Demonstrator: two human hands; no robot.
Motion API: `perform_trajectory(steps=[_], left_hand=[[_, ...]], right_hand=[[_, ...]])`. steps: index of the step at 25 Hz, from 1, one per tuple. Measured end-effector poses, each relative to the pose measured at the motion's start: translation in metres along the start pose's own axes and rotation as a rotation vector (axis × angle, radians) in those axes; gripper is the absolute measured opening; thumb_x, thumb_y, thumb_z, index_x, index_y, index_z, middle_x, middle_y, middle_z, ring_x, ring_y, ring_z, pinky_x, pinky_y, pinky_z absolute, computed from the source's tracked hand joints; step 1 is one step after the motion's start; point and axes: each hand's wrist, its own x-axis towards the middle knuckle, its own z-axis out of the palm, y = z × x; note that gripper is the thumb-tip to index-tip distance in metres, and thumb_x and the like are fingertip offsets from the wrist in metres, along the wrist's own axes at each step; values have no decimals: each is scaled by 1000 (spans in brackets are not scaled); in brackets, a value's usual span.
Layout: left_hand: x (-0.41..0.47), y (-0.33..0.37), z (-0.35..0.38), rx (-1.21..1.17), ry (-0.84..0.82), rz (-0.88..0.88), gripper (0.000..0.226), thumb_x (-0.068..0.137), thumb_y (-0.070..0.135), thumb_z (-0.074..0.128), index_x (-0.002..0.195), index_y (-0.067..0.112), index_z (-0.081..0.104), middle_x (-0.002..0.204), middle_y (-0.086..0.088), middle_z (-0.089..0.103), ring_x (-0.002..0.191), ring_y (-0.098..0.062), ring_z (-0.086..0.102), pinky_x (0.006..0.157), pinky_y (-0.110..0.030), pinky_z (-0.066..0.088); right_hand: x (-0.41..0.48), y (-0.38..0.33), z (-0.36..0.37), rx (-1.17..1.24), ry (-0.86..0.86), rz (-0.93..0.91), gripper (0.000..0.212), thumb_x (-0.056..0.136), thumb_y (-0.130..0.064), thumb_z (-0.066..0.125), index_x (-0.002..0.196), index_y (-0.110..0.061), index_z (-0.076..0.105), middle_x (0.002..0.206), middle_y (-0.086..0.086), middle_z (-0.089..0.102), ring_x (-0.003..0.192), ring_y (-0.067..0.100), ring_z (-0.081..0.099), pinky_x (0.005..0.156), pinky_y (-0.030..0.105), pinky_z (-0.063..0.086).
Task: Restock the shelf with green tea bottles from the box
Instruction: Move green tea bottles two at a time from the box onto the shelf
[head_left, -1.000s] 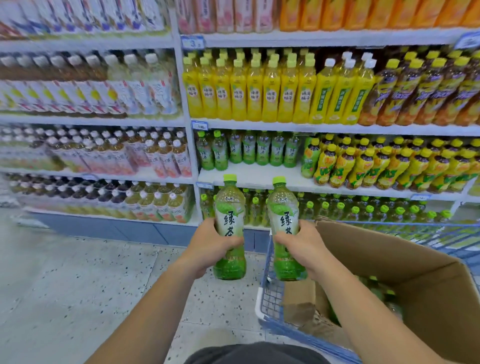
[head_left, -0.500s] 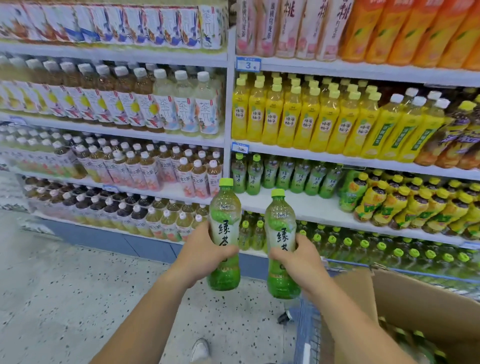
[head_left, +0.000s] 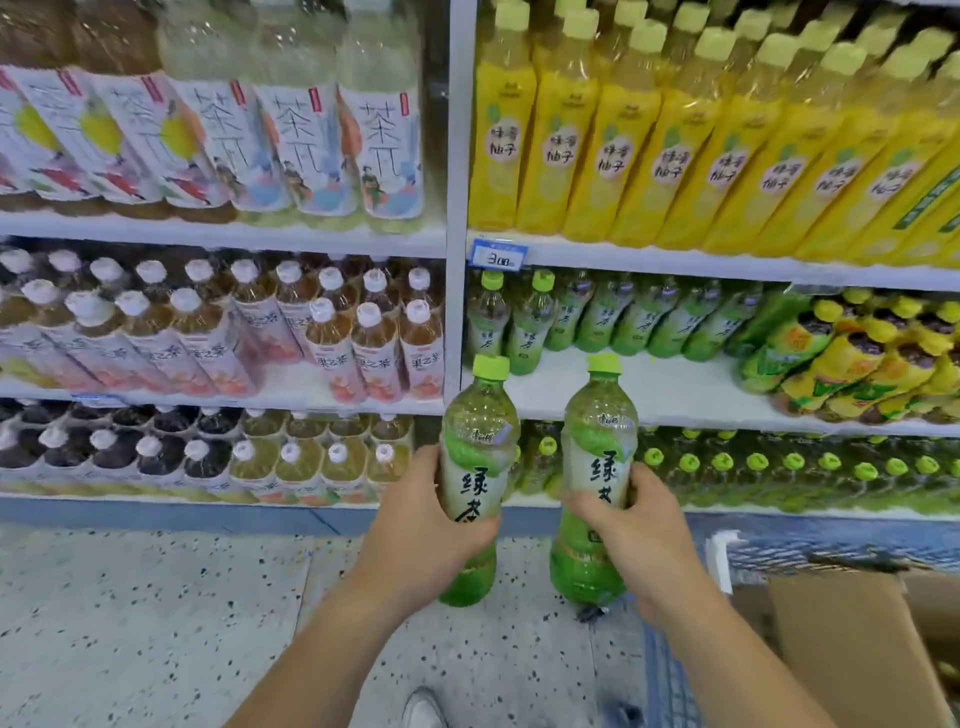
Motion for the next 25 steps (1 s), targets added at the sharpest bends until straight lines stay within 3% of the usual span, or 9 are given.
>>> perform_trajectory(steps=[4, 7, 12, 14, 17, 20, 22, 25], left_hand=[[60, -32, 33, 31, -24, -9, 43, 66, 29, 87, 97, 38, 59, 88, 22, 69, 77, 2, 67, 55, -17, 52], [101, -43, 59, 109, -26, 7, 45, 59, 42, 85, 95, 40, 58, 87, 27, 69, 75, 6, 66, 57, -23, 55], [168, -40, 101, 132, 11, 51, 46, 54, 47, 82, 94, 35, 62, 83, 21, 73, 72, 3, 69, 65, -32, 60], [192, -37, 118, 145, 21, 91, 43, 57, 42, 84, 94, 32, 63, 83, 17, 74, 71, 2, 68, 65, -29, 59], [225, -29, 138, 175, 76, 154, 39, 61, 34, 86, 92, 28, 63, 82, 13, 73, 70, 3, 66, 56, -14, 50], [253, -18, 154, 176, 120, 202, 39, 64, 32, 87, 94, 28, 62, 83, 12, 72, 71, 2, 66, 53, -13, 49], [266, -15, 165, 135, 158, 236, 39, 66, 29, 88, 95, 29, 63, 82, 13, 72, 70, 3, 66, 51, -10, 47], [278, -19, 180, 141, 261, 303, 38, 69, 28, 88, 96, 28, 61, 80, 15, 68, 75, 8, 62, 54, -6, 42]], right_hand=[[56, 33, 6, -46, 43, 2, 31, 76, -28, 84, 98, -35, 63, 79, -18, 72, 67, -5, 67, 52, 19, 49], [95, 55, 2, -70, 34, 4, 32, 74, -26, 83, 98, -35, 63, 80, -23, 71, 67, -3, 68, 51, 19, 52], [160, 69, -8, -62, 67, -57, 29, 71, -26, 84, 93, -32, 67, 79, -17, 74, 66, 2, 70, 52, 25, 55], [186, 69, -14, -59, 67, -85, 27, 70, -27, 83, 92, -32, 68, 78, -16, 74, 65, 3, 70, 53, 27, 57], [220, 60, -25, -55, 63, -134, 27, 70, -27, 83, 93, -31, 68, 78, -15, 74, 65, 5, 71, 55, 29, 61], [256, 44, -37, -54, 112, -228, 29, 67, -25, 85, 90, -29, 66, 78, -21, 72, 65, 1, 69, 51, 24, 57], [276, 35, -45, -60, 146, -290, 32, 65, -28, 86, 87, -29, 64, 78, -23, 71, 66, 0, 68, 56, 28, 56], [300, 33, -51, -70, 168, -365, 30, 68, -27, 85, 88, -28, 63, 80, -17, 71, 66, 5, 68, 56, 29, 57]])
